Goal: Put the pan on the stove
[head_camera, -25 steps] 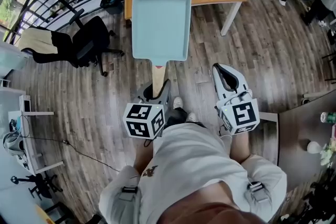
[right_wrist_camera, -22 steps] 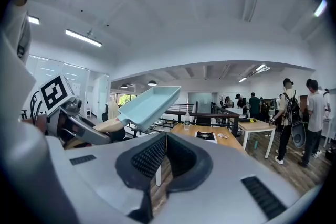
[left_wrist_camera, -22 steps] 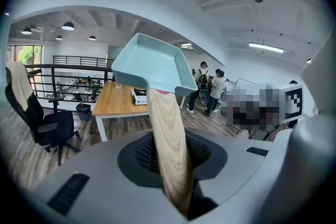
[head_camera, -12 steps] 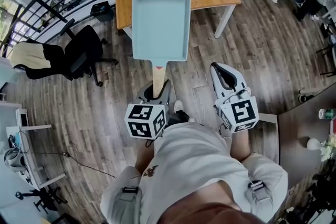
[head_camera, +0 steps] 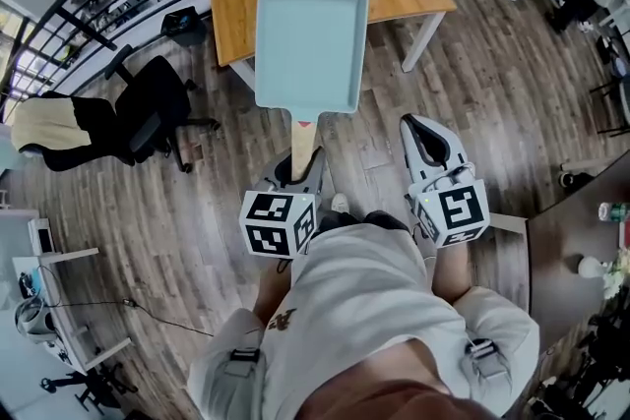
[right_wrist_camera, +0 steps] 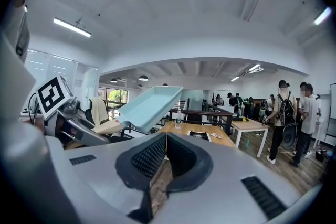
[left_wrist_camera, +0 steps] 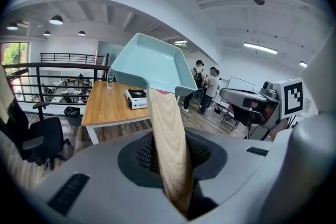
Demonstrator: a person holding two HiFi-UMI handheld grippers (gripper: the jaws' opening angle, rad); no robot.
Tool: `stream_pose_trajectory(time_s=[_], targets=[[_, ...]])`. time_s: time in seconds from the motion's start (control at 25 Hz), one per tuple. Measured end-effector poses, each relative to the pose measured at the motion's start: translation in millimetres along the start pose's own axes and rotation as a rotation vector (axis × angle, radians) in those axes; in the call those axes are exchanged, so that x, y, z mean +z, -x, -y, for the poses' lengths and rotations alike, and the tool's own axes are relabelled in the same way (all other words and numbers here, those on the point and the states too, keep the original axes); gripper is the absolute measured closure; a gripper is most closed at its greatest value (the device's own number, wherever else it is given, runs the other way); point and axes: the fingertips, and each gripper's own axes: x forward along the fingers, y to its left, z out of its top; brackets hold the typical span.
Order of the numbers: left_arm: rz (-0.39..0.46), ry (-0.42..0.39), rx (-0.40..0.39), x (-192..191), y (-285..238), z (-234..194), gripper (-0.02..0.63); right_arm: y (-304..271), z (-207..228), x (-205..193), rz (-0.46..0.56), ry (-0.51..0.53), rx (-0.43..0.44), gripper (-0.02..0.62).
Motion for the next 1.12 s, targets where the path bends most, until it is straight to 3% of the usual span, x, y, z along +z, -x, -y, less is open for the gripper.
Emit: stream_pose_trajectory(time_s=[0.44,1.12], targets=[[-0.026,0.006,-0.016,22.9,-37.1,-13.6,0.506,-33.4,27.5,1.3,-0.018,-0.015,-0.009,0.574],[-0.021,0.046,0.052,67.7,-121.8,-11.3,0.506,-102.3,113.1,4.2,-0.005,0.001,0.084,0.574]])
